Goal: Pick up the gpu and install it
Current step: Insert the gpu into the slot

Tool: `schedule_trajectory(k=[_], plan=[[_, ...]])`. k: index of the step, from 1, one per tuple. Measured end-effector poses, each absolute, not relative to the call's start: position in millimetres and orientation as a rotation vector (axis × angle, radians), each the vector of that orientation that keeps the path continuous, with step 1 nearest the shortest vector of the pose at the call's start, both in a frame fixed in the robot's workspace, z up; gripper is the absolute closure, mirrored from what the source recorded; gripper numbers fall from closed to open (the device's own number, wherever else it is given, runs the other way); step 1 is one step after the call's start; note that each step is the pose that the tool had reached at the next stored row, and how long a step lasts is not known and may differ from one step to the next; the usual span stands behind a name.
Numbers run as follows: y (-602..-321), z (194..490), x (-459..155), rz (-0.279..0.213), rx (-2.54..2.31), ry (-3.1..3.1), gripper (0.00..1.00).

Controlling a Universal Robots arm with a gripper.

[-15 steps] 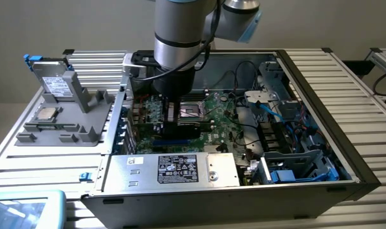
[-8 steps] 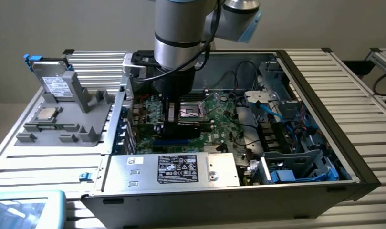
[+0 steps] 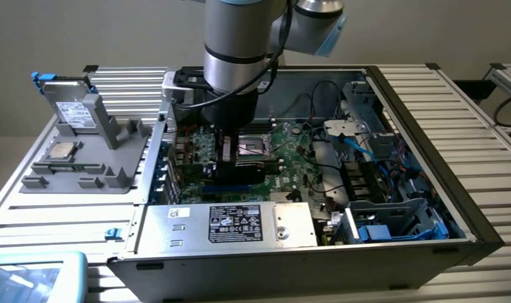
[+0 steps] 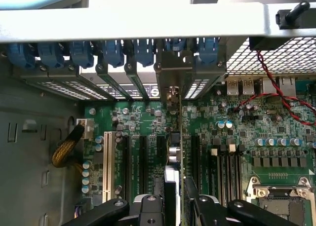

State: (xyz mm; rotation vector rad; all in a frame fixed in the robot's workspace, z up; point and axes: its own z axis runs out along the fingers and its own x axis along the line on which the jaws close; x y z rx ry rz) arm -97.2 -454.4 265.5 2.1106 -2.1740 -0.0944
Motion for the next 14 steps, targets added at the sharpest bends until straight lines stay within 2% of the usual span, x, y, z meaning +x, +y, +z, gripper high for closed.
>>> schedule_trajectory(k=[14], plan=[[-454.4,263.3,-99.9,-0.099,2.108,-2.171,0.73]])
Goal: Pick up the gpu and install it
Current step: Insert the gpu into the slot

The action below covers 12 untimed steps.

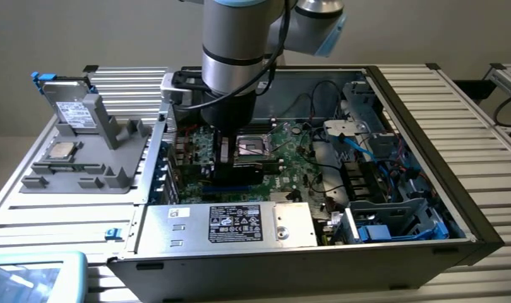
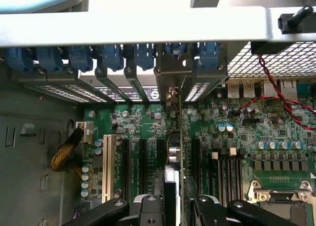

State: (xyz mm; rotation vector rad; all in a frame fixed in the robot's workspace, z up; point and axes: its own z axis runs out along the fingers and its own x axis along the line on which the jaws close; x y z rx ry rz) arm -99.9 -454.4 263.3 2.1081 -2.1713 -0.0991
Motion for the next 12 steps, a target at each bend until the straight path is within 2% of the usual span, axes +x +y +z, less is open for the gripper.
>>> schedule_trajectory(k=[12], plan=[[-452.4,261.1,-99.8,-0.103,2.106,-2.171,0.73]])
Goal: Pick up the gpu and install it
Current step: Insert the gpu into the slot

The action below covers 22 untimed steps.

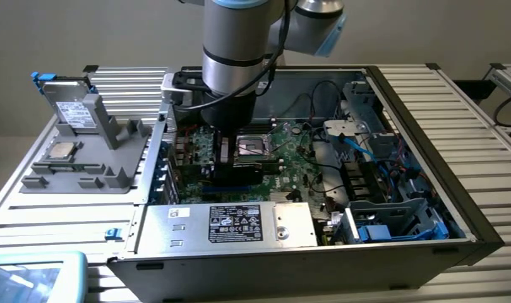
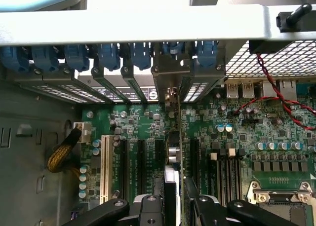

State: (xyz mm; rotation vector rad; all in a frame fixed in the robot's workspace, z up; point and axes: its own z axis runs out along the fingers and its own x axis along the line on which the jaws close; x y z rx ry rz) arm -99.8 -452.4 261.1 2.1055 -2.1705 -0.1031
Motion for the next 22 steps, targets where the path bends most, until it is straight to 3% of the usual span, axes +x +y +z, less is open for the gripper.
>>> schedule_trajectory(k=[22], plan=[[-451.6,256.7,-97.6,-0.110,2.094,-2.175,0.73]])
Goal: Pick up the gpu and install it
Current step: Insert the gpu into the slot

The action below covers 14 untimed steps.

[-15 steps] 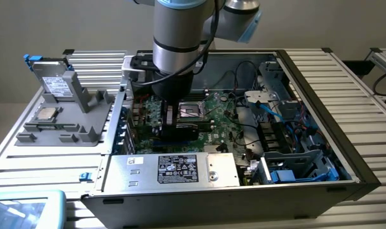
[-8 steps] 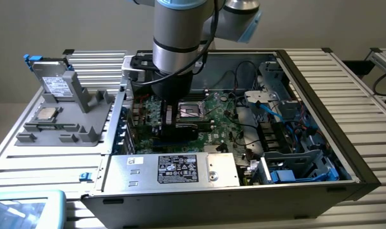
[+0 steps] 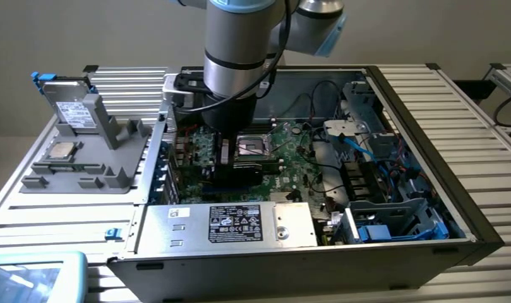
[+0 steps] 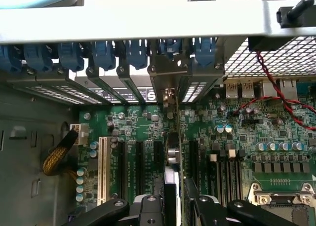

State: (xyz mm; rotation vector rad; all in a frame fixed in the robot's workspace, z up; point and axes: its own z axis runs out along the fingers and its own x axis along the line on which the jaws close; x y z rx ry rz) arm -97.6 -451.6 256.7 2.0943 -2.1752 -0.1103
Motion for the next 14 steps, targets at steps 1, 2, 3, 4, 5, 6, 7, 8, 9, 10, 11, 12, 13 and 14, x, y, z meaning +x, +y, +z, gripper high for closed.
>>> schedule_trajectory(k=[1,2,3,4,5,6,7,8,9,10,11,12,13,14], plan=[[-451.6,256.7,-96.6,-0.110,2.095,-2.175,0.73],[-451.6,256.6,-96.6,-0.110,2.095,-2.175,0.73],[-451.6,256.6,-96.5,-0.110,2.095,-2.175,0.73],[-451.6,256.6,-96.5,-0.110,2.095,-2.175,0.73],[-451.6,256.6,-96.4,-0.110,2.095,-2.175,0.73],[-451.6,256.6,-96.4,-0.111,2.094,-2.174,0.73],[-451.6,256.5,-96.4,-0.113,2.093,-2.173,0.73],[-451.9,256.3,-96.3,-0.114,2.093,-2.173,0.73],[-452.1,256.1,-96.4,-0.115,2.092,-2.172,0.73],[-452.1,256.0,-96.5,-0.116,2.092,-2.172,0.73],[-452.2,256.0,-96.5,-0.116,2.091,-2.172,0.73],[-452.2,255.9,-96.5,-0.116,2.091,-2.172,0.73],[-452.2,255.8,-96.5,-0.116,2.091,-2.172,0.73],[-452.2,255.8,-96.5,-0.117,2.091,-2.171,0.73]])
